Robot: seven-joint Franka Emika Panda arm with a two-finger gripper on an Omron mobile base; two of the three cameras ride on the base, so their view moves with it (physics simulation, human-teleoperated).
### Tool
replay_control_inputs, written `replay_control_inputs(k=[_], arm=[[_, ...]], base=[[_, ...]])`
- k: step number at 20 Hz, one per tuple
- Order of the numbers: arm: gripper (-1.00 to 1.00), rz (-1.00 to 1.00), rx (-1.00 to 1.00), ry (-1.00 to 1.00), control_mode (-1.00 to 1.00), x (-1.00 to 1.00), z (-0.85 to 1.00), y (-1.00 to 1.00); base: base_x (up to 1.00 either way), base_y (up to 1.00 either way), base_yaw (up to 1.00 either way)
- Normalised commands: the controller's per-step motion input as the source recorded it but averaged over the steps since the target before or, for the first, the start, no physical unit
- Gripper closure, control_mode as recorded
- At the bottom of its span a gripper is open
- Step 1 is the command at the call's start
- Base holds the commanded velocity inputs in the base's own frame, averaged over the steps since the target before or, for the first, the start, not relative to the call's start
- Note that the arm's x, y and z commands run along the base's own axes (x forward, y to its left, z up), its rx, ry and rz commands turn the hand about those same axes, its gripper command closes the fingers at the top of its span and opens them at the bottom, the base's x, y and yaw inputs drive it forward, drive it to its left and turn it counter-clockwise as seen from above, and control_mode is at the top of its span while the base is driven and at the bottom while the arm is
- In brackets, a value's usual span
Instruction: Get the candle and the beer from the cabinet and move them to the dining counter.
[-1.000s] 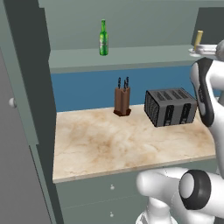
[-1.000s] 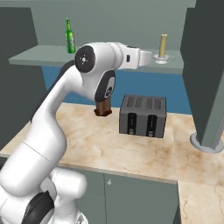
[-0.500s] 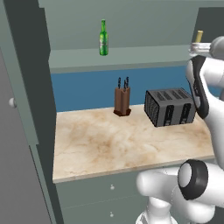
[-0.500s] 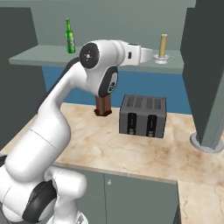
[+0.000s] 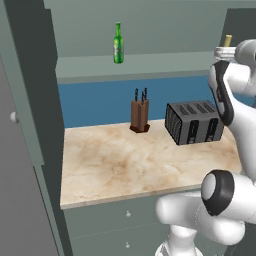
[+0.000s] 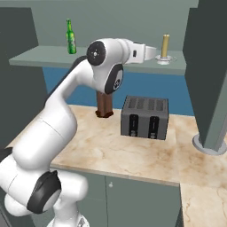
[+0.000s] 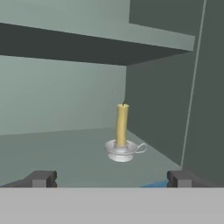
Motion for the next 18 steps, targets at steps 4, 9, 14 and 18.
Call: replay_control_inputs(k=[4,9,14,18], arm=[[-1.00,0.00,0.00,0.00,-1.00,0.25,0.00,-0.24],[-1.00,0.00,0.00,0.00,-1.00,0.23,0.00,-0.24],[-1.00,0.00,0.00,0.00,-1.00,0.17,0.00,-0.19],[-1.00,0.00,0.00,0.00,-1.00,0.15,0.00,-0.14]], base=[[0.00,0.00,0.00],[0.00,0.00,0.00],[0.00,0.00,0.00],[0.00,0.00,0.00]])
